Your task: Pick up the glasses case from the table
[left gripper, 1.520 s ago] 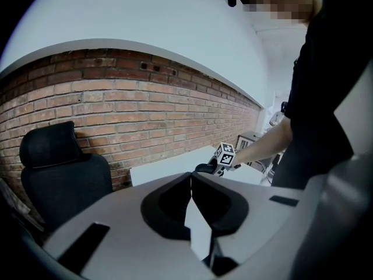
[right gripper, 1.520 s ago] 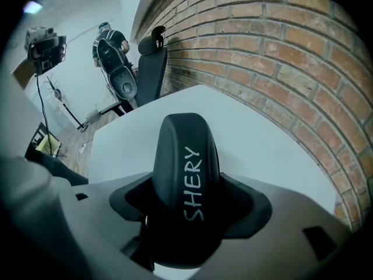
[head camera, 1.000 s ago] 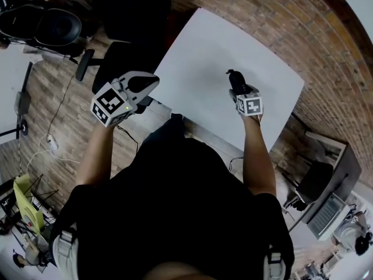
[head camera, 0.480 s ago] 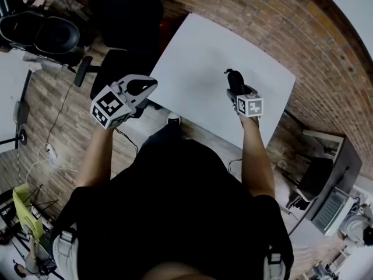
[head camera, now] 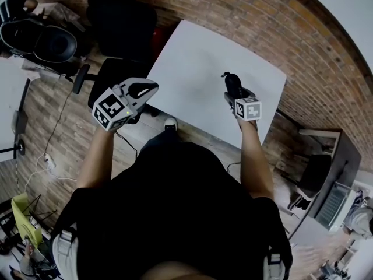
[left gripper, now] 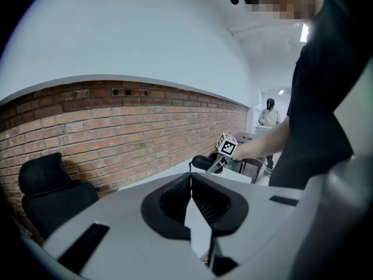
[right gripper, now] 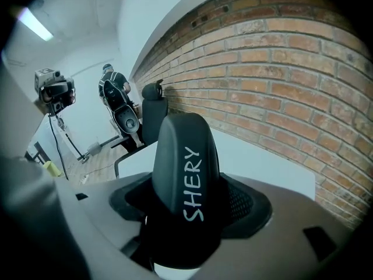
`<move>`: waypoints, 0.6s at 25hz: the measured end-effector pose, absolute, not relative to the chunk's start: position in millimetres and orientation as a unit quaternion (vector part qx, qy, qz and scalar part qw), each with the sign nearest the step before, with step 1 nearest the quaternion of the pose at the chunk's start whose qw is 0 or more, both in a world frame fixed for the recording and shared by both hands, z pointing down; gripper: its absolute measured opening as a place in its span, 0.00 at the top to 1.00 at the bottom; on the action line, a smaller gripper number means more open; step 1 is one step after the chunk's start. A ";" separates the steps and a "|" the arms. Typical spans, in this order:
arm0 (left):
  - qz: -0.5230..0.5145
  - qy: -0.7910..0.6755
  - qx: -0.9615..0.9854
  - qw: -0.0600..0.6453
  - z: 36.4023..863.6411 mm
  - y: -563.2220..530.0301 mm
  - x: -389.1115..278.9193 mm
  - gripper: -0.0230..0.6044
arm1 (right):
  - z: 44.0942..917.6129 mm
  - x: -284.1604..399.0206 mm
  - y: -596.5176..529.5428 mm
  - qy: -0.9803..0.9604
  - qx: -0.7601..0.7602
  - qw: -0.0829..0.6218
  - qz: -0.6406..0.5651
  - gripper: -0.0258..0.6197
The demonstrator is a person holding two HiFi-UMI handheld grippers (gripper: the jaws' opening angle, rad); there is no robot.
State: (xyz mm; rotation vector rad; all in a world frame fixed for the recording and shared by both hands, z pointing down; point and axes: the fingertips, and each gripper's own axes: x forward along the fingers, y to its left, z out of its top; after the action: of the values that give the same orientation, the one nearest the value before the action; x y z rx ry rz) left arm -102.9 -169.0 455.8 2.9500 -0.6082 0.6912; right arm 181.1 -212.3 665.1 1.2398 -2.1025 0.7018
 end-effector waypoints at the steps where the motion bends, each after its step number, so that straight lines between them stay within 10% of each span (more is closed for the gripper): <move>1: 0.223 -0.195 0.955 0.024 454.7 -166.8 -101.6 0.95 | 660.0 182.3 -210.0 -0.791 0.469 0.295 0.259 0.46; 15: 0.225 -0.180 0.957 0.019 449.3 -138.0 -87.2 0.94 | 610.5 207.1 -180.9 -0.799 0.502 0.221 0.247 0.46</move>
State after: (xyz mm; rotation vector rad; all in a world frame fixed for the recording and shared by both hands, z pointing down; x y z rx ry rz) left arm -87.2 -138.0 449.3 2.9718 -0.5578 0.6996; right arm 207.1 -180.9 610.5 1.3867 -2.2081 0.6814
